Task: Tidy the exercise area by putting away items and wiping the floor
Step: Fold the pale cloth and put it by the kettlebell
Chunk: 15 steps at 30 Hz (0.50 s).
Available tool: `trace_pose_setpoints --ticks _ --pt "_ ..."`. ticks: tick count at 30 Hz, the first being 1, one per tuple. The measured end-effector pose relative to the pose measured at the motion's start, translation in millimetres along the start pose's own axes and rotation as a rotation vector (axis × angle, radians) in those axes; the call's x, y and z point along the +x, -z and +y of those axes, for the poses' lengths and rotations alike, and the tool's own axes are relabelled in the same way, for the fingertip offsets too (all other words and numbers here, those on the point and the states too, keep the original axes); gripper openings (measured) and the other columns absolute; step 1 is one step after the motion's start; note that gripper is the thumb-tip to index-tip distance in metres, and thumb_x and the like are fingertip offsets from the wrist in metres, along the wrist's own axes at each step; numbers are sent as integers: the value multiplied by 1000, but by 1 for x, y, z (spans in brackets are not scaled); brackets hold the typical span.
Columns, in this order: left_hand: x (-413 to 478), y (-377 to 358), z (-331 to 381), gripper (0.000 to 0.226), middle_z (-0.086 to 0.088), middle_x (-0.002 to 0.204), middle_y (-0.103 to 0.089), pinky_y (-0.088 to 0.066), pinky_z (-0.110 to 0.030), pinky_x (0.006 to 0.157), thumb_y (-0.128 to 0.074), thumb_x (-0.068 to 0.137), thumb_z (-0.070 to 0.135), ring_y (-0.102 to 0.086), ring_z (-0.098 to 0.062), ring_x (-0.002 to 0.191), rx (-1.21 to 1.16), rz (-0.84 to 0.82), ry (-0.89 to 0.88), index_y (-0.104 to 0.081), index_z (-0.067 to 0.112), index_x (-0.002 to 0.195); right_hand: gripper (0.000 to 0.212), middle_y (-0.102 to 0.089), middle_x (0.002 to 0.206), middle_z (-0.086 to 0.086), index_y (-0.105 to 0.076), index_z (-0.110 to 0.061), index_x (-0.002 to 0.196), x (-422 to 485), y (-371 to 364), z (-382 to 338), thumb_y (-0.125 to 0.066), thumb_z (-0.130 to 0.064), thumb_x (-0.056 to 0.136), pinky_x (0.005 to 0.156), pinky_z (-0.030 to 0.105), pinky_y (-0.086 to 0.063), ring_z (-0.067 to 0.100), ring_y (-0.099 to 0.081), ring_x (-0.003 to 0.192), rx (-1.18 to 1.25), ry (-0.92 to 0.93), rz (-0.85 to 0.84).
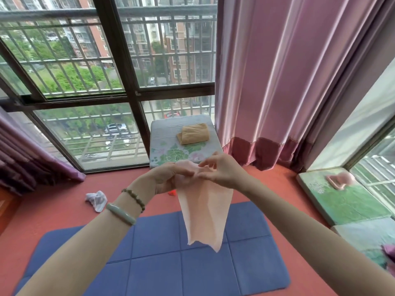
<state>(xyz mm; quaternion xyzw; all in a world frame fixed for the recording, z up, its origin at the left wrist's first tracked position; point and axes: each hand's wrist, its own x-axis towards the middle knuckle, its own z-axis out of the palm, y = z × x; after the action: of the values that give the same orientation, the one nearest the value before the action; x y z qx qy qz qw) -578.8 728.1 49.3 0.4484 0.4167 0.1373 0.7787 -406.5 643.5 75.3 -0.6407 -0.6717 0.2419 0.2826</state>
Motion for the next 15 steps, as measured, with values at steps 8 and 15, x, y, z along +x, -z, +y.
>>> trace_pose_setpoints --ticks 8,15 --pt "-5 17 -1 46 -11 99 -68 -56 -21 66 -72 76 35 -63 -17 87 48 218 -131 -66 0 105 16 -66 95 16 -65 -1 93 22 -1 -23 -58 -14 90 79 38 -45 31 -60 91 -104 36 -8" --pt "-16 79 -75 145 -9 146 -32 -30 -44 111 -81 24 73 -31 -21 135 255 326 -295 -19 24 145 8 -53 86 3 -48 -12 88 33 36 -66 -46 -14 95 70 25 -29 20 -48 82 -135 108 -83"
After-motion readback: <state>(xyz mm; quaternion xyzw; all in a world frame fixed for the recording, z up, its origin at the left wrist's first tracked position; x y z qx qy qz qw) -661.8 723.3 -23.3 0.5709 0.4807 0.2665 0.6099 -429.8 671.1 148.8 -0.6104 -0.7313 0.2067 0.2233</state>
